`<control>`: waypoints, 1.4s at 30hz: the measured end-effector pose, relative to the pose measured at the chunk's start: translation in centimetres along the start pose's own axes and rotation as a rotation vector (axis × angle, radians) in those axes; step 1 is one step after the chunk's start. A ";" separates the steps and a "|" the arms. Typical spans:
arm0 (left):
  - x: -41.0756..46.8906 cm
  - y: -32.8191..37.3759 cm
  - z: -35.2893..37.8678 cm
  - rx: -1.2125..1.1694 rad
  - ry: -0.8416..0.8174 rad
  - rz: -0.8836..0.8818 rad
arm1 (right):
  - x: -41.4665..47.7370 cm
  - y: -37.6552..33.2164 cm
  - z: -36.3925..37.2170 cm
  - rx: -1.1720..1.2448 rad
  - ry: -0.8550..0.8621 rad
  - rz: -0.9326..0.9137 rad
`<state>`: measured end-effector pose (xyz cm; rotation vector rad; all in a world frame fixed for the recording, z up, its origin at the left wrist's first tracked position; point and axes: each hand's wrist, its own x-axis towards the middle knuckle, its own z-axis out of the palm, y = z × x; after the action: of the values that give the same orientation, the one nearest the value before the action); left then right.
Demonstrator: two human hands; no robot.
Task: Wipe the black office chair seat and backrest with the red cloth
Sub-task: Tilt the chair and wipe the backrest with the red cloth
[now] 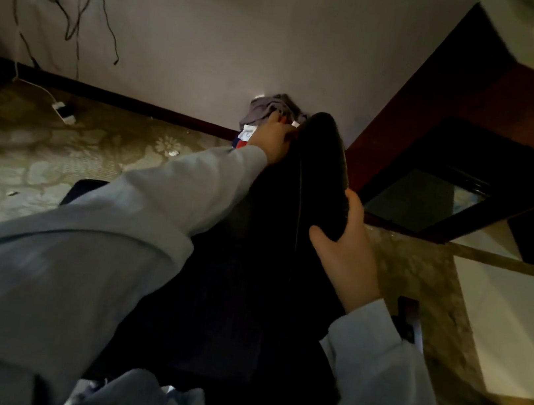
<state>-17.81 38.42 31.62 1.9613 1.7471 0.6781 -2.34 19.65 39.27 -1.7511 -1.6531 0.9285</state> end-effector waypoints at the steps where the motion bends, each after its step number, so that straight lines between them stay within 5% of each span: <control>1: -0.2 0.0 0.0 0.006 0.014 0.017 | 0.0 0.0 0.0 -0.008 -0.008 0.001; 17: -11.1 0.8 0.9 -0.166 0.050 0.278 | -0.7 0.3 -0.4 0.039 0.005 0.026; 24: -8.2 1.1 -0.7 -0.360 0.182 -0.001 | -0.9 0.4 -0.3 0.109 0.001 0.018; 32: -7.0 3.1 0.4 -0.356 0.055 -0.106 | -0.5 0.6 -0.5 0.122 0.000 0.037; 42: -13.8 2.2 -0.5 -0.196 -0.105 0.186 | -0.1 1.3 0.0 0.124 0.017 0.016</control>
<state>-17.58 24.45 32.26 1.9993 1.3929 0.7635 -1.54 19.40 38.24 -1.6859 -1.5393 0.9991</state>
